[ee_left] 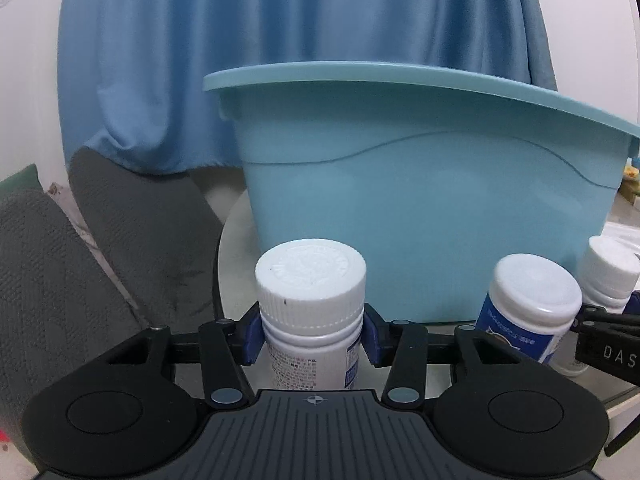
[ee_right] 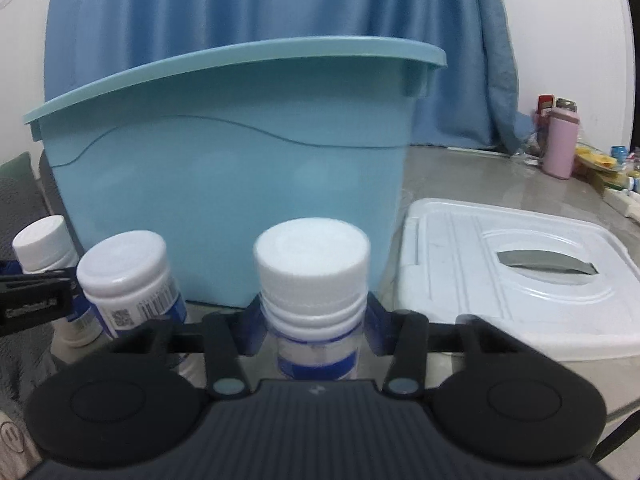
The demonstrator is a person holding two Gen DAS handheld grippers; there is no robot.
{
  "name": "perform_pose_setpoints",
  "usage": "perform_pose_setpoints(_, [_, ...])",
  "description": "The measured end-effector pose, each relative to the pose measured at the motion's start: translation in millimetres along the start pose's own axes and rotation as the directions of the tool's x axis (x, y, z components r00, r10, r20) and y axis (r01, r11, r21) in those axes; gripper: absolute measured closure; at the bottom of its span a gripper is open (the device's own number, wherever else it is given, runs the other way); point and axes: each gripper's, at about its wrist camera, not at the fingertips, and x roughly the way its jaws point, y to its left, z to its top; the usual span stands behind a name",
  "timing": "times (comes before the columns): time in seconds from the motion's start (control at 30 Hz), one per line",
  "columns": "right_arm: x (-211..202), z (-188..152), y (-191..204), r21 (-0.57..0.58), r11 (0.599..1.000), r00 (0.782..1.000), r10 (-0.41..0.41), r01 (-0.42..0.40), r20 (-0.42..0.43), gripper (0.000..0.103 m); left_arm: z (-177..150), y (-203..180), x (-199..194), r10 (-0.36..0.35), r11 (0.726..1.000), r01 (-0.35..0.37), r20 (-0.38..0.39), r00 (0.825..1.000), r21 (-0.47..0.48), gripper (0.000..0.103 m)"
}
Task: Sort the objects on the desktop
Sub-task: 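Move both tools to the pill bottles and close each on one white bottle, then lift the left tool's bottle over the blue bin while the right tool carries its bottle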
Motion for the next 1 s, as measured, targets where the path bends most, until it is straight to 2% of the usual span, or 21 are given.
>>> perform_pose_setpoints(0.2, [-16.8, 9.3, -4.0, 0.012, 1.0, 1.0, 0.002, -0.002, -0.007, 0.055, 7.3, 8.0, -10.2, -0.005, 0.999, 0.003, -0.035, 0.999, -0.041, 0.055])
perform_pose_setpoints(0.53, [-81.8, 27.4, -0.8, 0.018, 1.0, 0.999, 0.017, -0.017, -0.028, 0.055, 32.1, 16.3, -69.1, -0.055, 0.998, 0.052, -0.088, 0.995, -0.04, 0.055])
perform_pose_setpoints(0.8, [-122.9, 45.1, 2.8, 0.005, 0.999, 0.999, 0.049, -0.049, -0.007, 0.055, 52.2, 11.1, -121.4, -0.06, 0.998, 0.058, -0.061, 0.996, -0.03, 0.055])
perform_pose_setpoints(1.0, [-146.2, 72.2, 4.4, 0.021, 0.998, 0.997, 0.066, -0.067, 0.038, 0.055, 81.4, 13.8, -153.2, -0.073, 0.996, 0.072, -0.023, 0.997, -0.047, 0.055])
